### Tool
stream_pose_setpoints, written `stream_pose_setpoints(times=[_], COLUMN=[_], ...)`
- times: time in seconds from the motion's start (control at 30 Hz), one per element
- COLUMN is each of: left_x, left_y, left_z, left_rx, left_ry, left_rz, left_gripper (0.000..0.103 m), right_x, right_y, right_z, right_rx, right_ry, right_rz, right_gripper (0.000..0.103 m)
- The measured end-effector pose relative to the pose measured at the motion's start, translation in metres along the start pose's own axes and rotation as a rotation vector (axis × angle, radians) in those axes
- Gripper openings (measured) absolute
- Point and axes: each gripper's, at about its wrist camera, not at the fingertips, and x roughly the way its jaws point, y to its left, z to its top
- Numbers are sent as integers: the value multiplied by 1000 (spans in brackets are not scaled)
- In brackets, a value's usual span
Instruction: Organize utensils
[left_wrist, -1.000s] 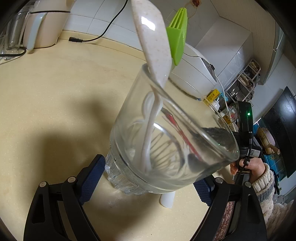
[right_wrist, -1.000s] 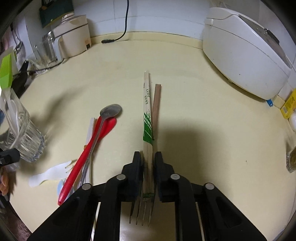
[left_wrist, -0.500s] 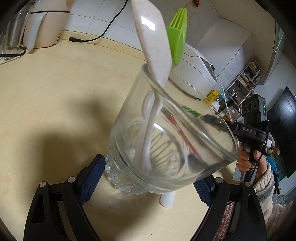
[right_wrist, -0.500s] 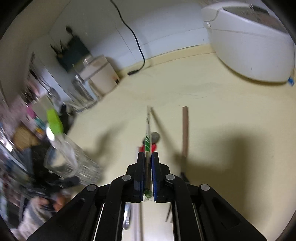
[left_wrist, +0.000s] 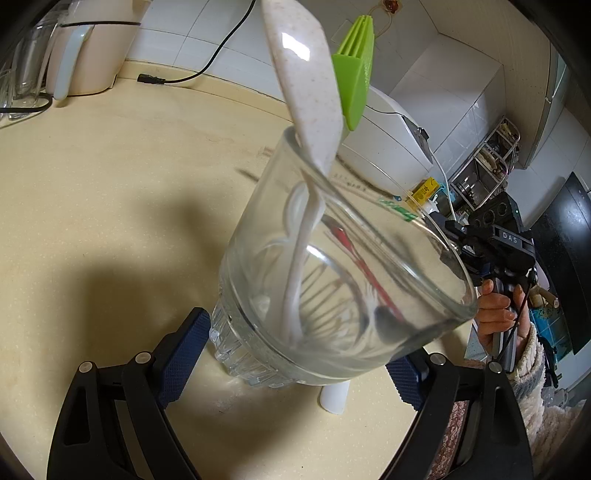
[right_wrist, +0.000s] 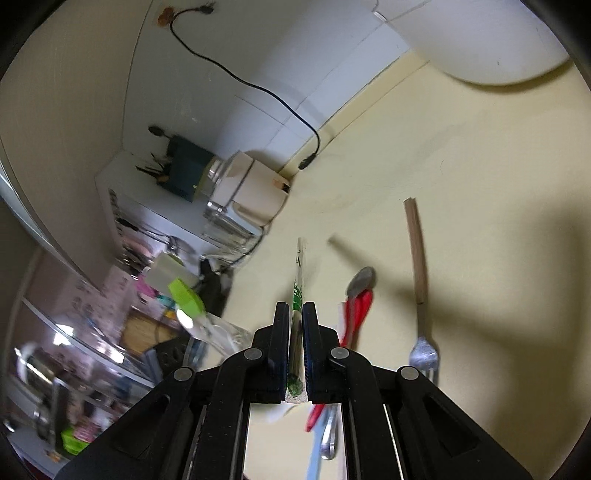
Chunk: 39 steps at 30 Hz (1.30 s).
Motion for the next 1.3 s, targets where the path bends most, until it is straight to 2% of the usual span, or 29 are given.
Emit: stream_pose_setpoints(times=[0.3,0.5,0.87,1.1,1.3], left_x=[0,0,-1,-1,0], left_y=[1,0,1,1,1], left_z=[0,0,0,0,0], left_rx=[0,0,0,0,0], left_ry=[0,0,-1,-1,-1], left_rz=[0,0,0,-1,-1], left_gripper=[91,91,91,91,91], right_x=[-14,-30,-62,-68,-66], right_y=[21,42,54,39,43], right_z=[2,-12,-67,-86,-93], right_rx=[-56,-113,-115,-56,-45], right_ry=[-63,-83,-66,-35,0], right_rz=[205,325,371,327,306], right_gripper=[7,7,7,7,7])
